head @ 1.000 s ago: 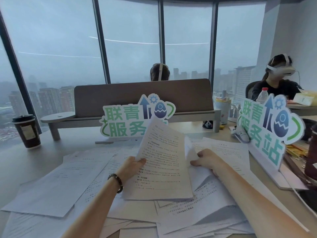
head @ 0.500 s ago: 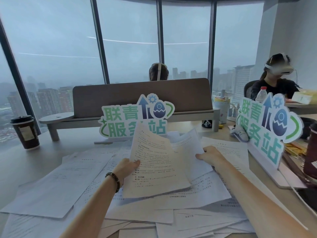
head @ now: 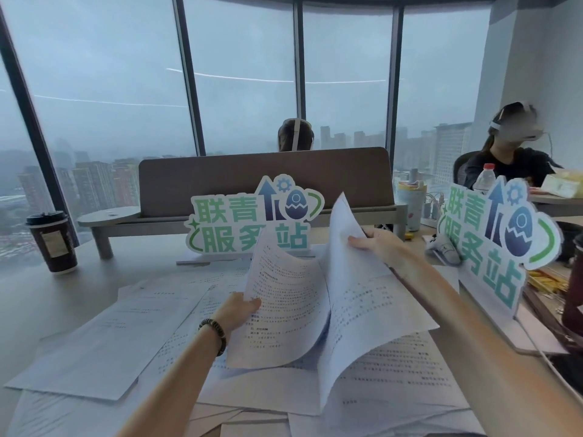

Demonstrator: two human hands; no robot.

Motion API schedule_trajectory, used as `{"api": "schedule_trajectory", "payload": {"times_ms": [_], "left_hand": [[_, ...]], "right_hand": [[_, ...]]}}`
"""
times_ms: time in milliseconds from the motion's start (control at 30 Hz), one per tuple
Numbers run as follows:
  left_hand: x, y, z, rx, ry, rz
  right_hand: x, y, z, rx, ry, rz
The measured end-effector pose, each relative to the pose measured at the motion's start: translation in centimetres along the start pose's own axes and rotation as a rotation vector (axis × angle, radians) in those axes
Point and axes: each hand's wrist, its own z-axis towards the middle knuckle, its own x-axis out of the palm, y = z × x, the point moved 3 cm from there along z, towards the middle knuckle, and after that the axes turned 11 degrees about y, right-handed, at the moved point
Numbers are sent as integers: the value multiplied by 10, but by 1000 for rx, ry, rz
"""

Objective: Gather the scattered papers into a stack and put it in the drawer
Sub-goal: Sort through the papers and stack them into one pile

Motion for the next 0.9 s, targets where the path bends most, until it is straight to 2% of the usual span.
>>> {"api": "schedule_trajectory", "payload": {"times_ms": [167,267,333,433,567,633,733,900], "left_hand": [[0,-3,-5,3,15,-71],[-2,-2,-8,17,26,-200],[-3,-3,-10,40,22,-317],[-2,-8,-13,99,23,-451],[4,-19,-18,162,132,-621],[7,-21,-20,192,191,-672],[9,-17,-19,177,177,-645],[3,-14,-17,189,142,-649]], "right_hand": [[6,36,-12,-210,226,376],[-1,39,-13,-295,180,460],[-6,24,-7,-225,10,352],[-6,-6,-1,-41,-241,35],[10,-39,0,21,-334,57],[17,-54,3,68,-349,11],[27,-65,9,119,-288,-25],[41,-67,7,153,-114,163]]}}
